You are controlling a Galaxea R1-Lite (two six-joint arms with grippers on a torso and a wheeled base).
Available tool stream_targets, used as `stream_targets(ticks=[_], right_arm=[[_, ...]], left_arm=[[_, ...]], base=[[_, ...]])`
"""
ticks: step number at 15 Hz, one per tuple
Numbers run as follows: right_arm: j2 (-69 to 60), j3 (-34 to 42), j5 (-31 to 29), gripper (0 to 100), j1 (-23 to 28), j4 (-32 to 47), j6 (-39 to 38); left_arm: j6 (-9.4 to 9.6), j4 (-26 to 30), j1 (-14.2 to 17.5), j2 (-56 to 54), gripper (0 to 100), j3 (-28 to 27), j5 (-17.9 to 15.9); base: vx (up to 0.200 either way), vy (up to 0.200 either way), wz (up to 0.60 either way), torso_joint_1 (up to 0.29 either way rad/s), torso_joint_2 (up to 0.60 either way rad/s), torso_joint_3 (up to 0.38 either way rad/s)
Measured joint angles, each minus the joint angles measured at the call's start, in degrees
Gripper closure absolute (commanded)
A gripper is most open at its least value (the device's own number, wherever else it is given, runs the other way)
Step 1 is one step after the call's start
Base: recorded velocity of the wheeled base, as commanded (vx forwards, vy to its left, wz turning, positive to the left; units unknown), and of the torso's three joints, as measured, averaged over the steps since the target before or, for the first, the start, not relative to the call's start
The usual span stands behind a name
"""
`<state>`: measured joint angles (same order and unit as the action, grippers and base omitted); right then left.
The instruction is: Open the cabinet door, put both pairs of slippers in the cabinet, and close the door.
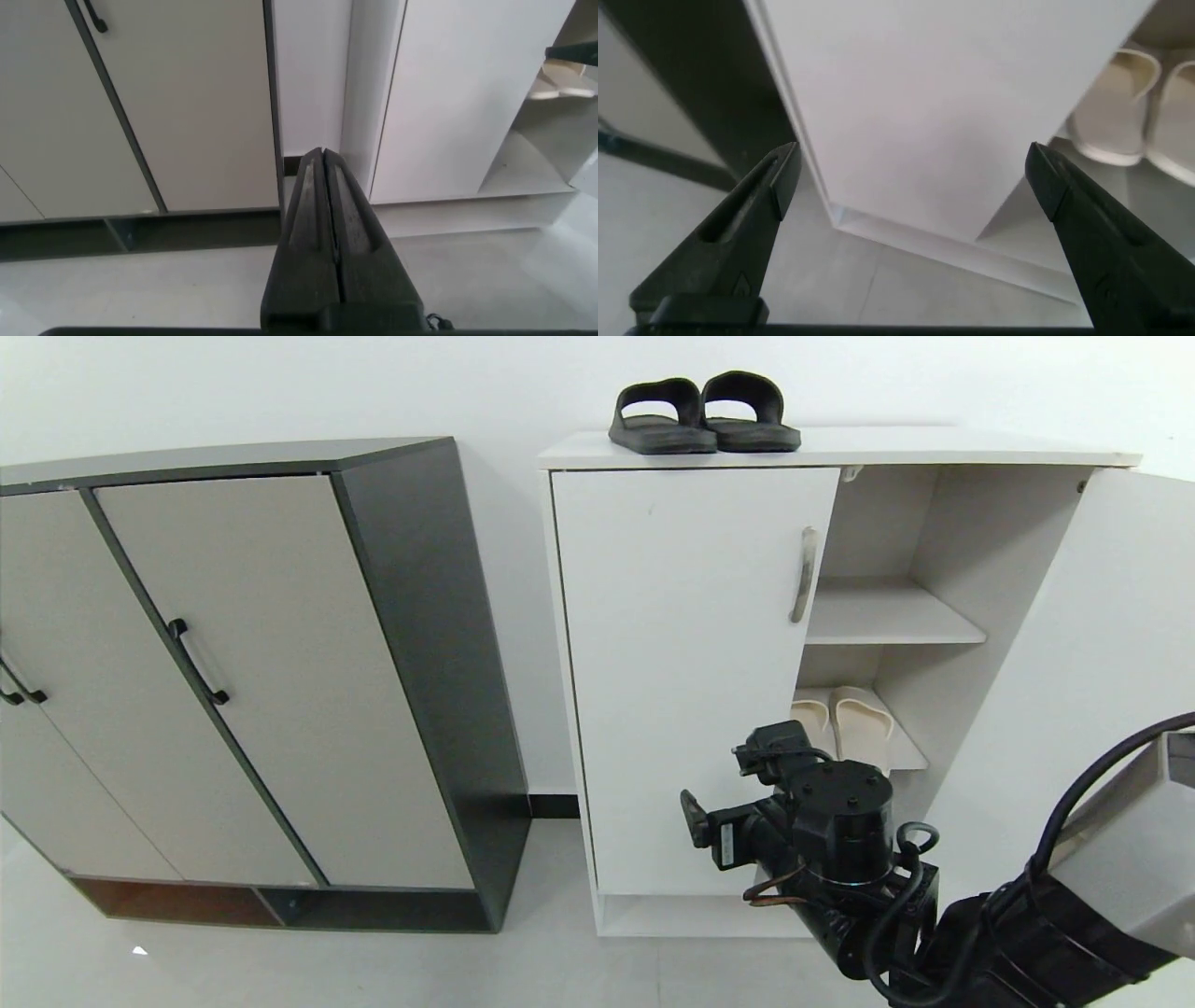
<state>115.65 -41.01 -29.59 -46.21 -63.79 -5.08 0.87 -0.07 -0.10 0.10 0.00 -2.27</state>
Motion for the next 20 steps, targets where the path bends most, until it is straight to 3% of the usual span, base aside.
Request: stream_targets(ticks=[6,20], right_arm=[[0.11,0.06,0.09,0,-0.17,0.32,0.0],[1.18,-0.28,0.06,0,-0.2,0.1,-0.02]], left_arm=[[-0.07,0.1,-0.01,0.0,100,0.02,0.0],[-0.09,0.0,0.02,0.0,100,0.0,-0.02]], base=[[0.0,0.0,0.0,0.011,-0.13,-0.198],[0.0,0.0,0.0,0.118,-0.49,-0.335]])
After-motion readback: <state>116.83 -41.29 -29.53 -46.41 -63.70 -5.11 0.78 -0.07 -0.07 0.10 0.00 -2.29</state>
